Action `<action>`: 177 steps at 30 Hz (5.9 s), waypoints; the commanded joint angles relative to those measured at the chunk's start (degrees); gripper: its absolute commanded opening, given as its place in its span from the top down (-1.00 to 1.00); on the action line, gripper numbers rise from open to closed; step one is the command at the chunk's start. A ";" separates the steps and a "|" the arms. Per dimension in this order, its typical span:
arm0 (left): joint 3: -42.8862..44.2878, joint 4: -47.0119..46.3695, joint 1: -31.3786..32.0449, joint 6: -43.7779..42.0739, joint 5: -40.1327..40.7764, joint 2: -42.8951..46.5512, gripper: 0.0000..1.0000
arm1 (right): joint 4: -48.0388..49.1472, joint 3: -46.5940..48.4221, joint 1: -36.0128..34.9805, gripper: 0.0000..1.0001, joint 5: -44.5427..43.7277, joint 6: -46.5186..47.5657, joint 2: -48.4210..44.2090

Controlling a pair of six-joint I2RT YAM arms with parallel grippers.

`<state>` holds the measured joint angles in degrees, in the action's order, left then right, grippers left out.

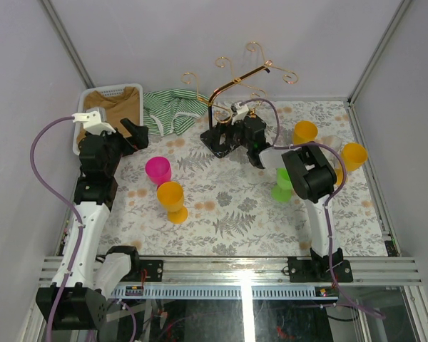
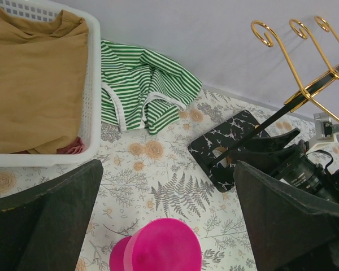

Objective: Place the wine glass upside down on the wine glass rack
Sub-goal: Move the wine rack to the center of the board.

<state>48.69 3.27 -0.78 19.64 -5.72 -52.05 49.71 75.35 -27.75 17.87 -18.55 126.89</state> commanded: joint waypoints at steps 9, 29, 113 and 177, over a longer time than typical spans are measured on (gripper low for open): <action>-0.48 -4.78 0.18 -0.32 1.81 -1.03 -1.00 | 6.45 7.29 -0.49 -0.99 3.73 0.20 3.27; -1.74 -5.21 0.14 -0.35 2.54 -1.13 -1.00 | 16.74 9.03 -1.00 -0.99 23.12 -3.08 5.34; -2.73 -5.55 0.16 -1.53 0.61 -1.30 -1.00 | -23.74 -22.61 -9.86 -0.99 25.41 20.55 -29.54; -0.83 7.58 0.16 -4.39 4.23 -6.98 -1.00 | -57.23 -16.11 -4.33 -0.99 -25.55 24.79 -58.78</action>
<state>47.11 8.34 -0.78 16.40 -2.94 -58.00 -9.87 53.52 -32.18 -0.82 6.07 70.28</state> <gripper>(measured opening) 0.997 0.994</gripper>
